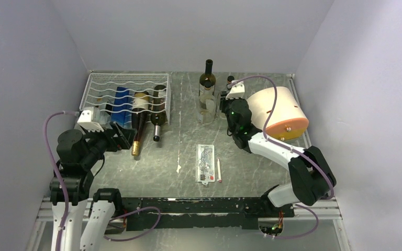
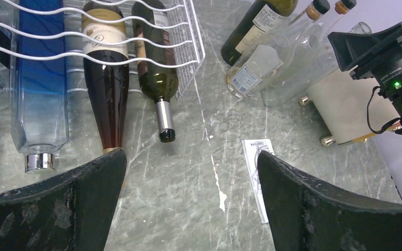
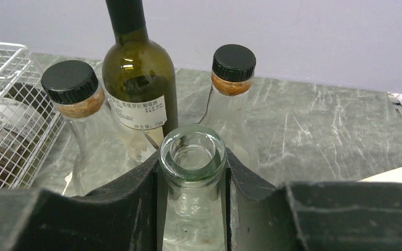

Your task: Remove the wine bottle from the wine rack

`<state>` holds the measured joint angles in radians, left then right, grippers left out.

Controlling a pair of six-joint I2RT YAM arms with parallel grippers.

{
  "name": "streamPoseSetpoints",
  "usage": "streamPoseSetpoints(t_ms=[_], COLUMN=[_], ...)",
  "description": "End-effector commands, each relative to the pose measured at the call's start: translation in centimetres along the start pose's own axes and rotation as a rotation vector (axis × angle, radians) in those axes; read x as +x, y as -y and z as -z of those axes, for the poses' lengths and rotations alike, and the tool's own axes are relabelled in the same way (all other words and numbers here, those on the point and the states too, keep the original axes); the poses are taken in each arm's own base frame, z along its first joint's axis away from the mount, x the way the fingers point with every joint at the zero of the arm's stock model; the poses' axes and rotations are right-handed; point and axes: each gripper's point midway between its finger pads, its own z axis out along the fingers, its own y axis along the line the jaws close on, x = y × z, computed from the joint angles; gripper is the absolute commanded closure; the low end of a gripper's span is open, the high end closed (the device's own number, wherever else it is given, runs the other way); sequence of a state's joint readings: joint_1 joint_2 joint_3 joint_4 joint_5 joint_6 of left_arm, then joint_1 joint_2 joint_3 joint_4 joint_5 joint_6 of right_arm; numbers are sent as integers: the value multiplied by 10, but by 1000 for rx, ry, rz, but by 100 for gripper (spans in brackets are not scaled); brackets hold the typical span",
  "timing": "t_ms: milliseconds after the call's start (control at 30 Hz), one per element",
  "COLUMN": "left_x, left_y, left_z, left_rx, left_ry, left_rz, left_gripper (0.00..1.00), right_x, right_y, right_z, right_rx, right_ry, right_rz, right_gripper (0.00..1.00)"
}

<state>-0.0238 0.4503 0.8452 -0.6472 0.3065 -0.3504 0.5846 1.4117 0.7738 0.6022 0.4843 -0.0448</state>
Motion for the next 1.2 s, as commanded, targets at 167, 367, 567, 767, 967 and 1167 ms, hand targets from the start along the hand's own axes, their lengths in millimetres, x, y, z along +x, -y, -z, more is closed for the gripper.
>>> streamPoseSetpoints(t_ms=[167,367,567,767,967,1167], left_x=[-2,-2,-1,-1,3,1], left_y=[0,-2,-3,-6,-9,-16], left_z=[-8,-10,-12,-14,-18,-20], left_rx=[13,9,11,4,22,16], left_ry=[-4,-10,-17,-23,-43,-41], left_rz=[9,15,15,21,34,43], left_gripper=[3,2,1,1,1,1], right_x=[-13,-10,-19,-25,-44,-61], right_y=[9,11,10,7,1,-17], right_z=[-4,1,8,25,59,96], right_rx=[36,26,-5,-64,-173,-347], right_ry=[75,50,36,-27,-95,-118], right_rz=[-68,-54,-44,-48,-91,-138], right_gripper=[93,53,24,2,0,0])
